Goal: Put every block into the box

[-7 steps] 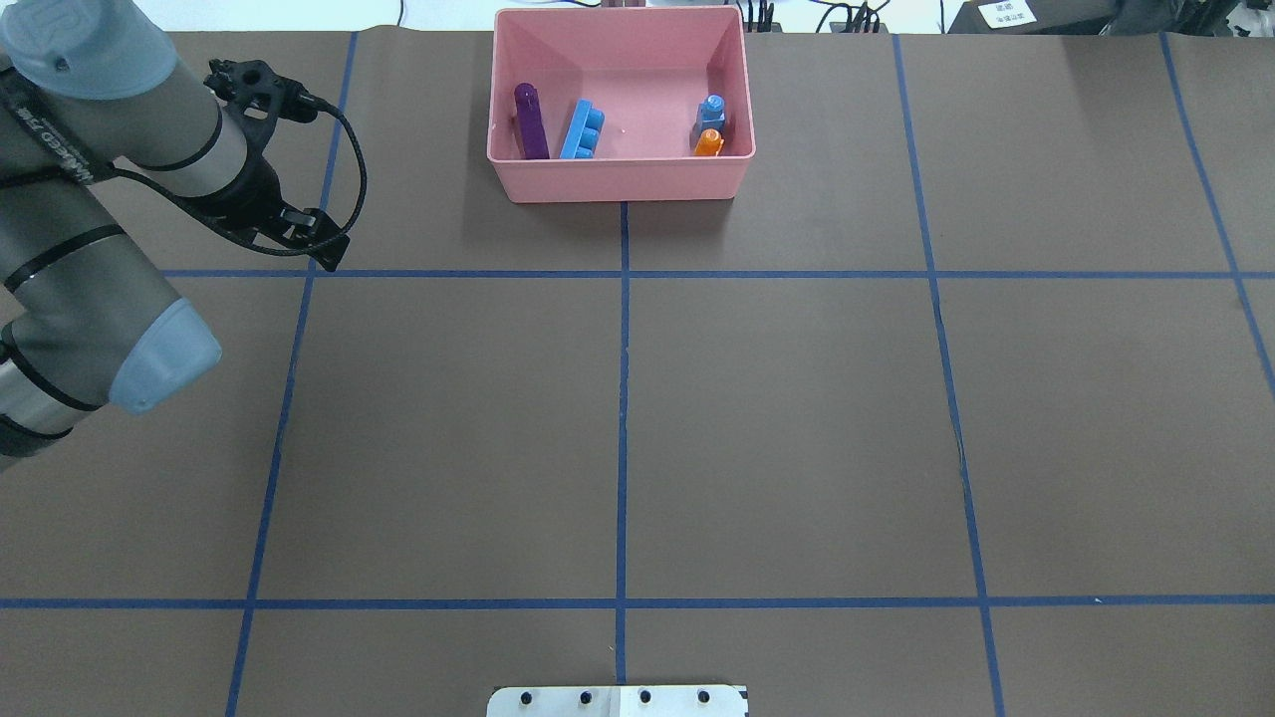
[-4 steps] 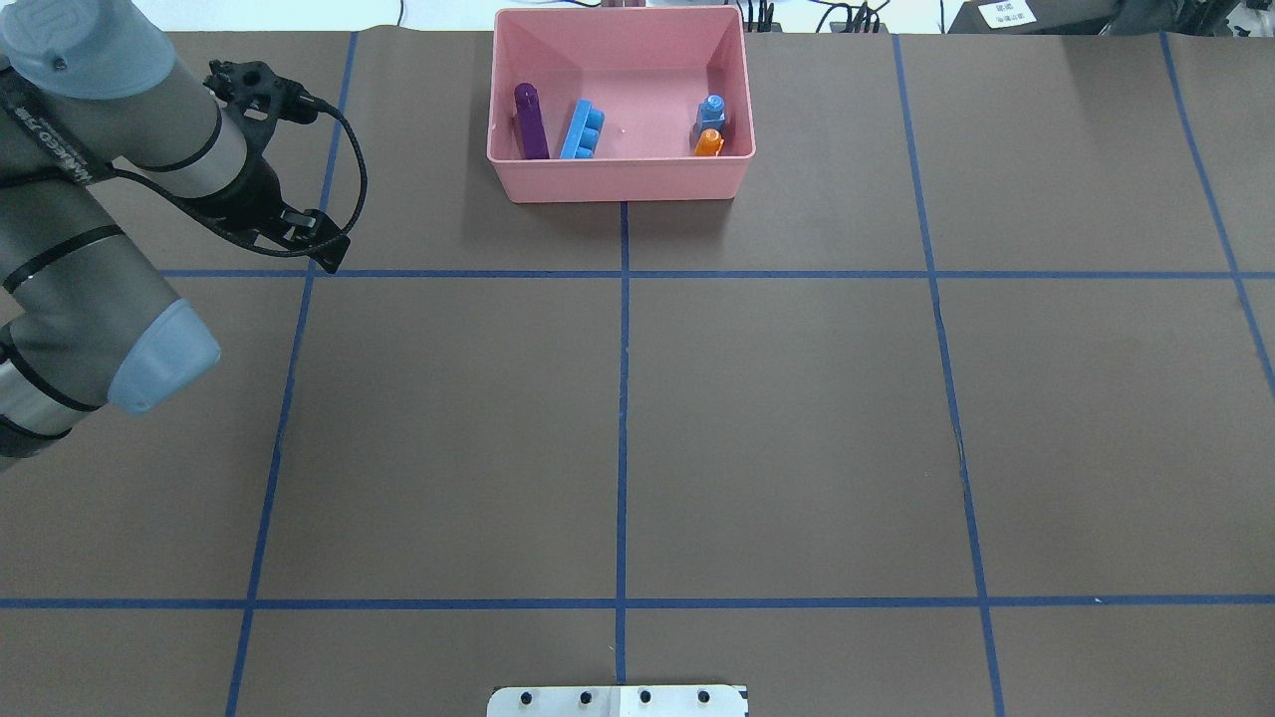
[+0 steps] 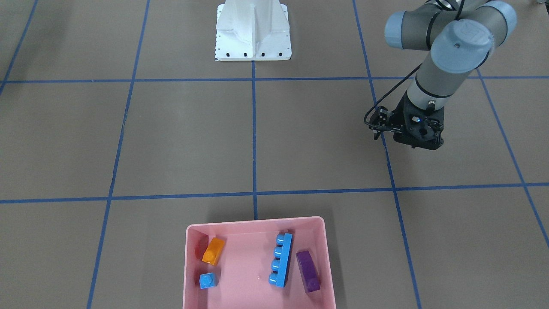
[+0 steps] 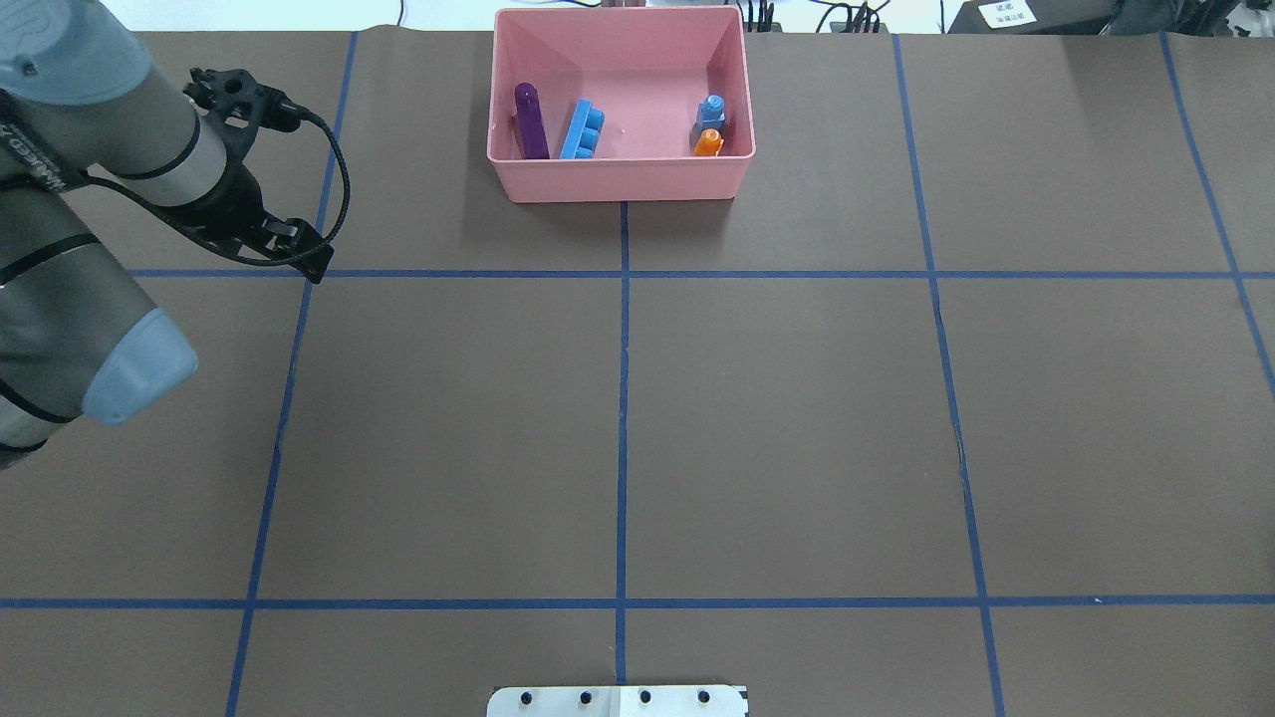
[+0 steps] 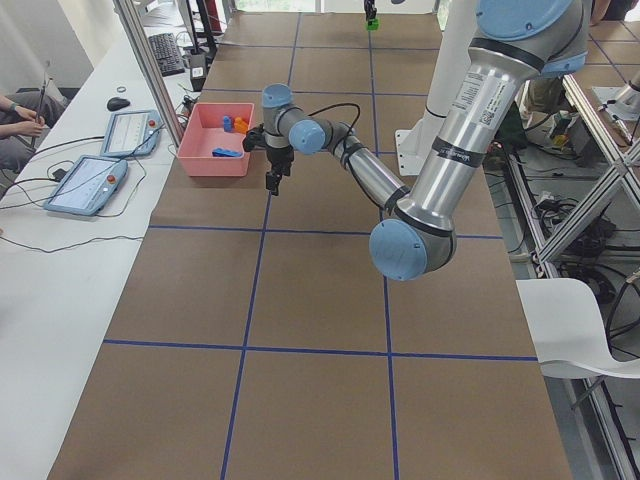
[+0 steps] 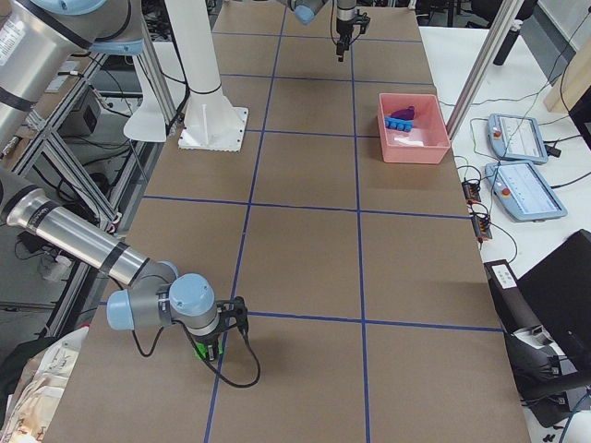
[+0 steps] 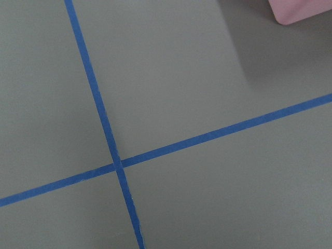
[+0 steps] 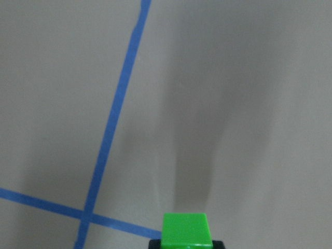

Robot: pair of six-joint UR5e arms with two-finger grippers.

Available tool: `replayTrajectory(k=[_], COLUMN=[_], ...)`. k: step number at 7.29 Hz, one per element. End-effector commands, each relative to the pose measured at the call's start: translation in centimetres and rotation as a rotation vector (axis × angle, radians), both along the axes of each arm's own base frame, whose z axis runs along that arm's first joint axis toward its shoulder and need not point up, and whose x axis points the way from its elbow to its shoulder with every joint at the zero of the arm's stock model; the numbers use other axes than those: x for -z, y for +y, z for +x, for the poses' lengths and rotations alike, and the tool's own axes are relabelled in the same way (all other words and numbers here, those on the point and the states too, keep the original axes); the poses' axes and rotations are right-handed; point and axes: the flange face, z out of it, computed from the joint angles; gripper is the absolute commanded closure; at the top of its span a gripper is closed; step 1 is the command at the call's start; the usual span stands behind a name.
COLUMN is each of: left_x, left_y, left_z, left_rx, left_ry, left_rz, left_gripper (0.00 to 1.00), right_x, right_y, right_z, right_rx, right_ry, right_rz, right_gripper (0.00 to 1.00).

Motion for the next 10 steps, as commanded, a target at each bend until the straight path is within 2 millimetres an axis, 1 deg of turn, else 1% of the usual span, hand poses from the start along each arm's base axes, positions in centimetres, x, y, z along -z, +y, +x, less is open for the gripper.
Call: replayTrajectory(k=[1, 2, 3, 4, 5, 7, 8, 9, 10], left_x=[1.2, 1.5, 1.2, -1.8, -3.7, -9.2, -13.1, -15.9, -18.3], left_y=[1.7, 1.7, 1.1, 0.9, 0.2, 1.0, 2.6, 4.0, 5.6], left_z=[-3.2, -5.4, -7.9, -11.7, -15.7, -23.8, -28.7, -31.7, -35.5], left_rx=[-0.042, -0.059, -0.083, -0.119, -0.129, -0.16, -0.087, -0.035, 0.041], left_ry=[-0.036, -0.058, -0.086, -0.117, -0.12, -0.109, -0.124, -0.13, -0.125], left_rz=[0.005, 0.019, 0.043, 0.069, 0.087, 0.095, 0.027, -0.024, -0.05], left_gripper=[0.0, 0.0, 0.0, 0.0, 0.0, 0.0, 0.0, 0.0, 0.0], right_x=[9.0, 12.4, 16.4, 21.2, 24.9, 32.1, 35.7, 38.7, 41.9], right_y=[-10.7, -15.0, -19.1, -22.9, -25.3, -29.0, -30.4, -31.3, -32.8], right_z=[0.2, -0.1, -0.4, -1.1, -3.2, -10.3, -13.6, -16.8, -19.5], right_rx=[-0.037, -0.038, -0.051, -0.105, -0.125, -0.162, -0.2, -0.212, -0.226], right_ry=[0.003, 0.003, 0.002, -0.006, -0.025, -0.055, -0.069, -0.08, -0.093], right_rz=[-0.042, -0.044, -0.063, -0.1, -0.113, -0.14, -0.168, -0.186, -0.201], right_gripper=[1.0, 1.0, 1.0, 1.0, 1.0, 1.0, 1.0, 1.0, 1.0])
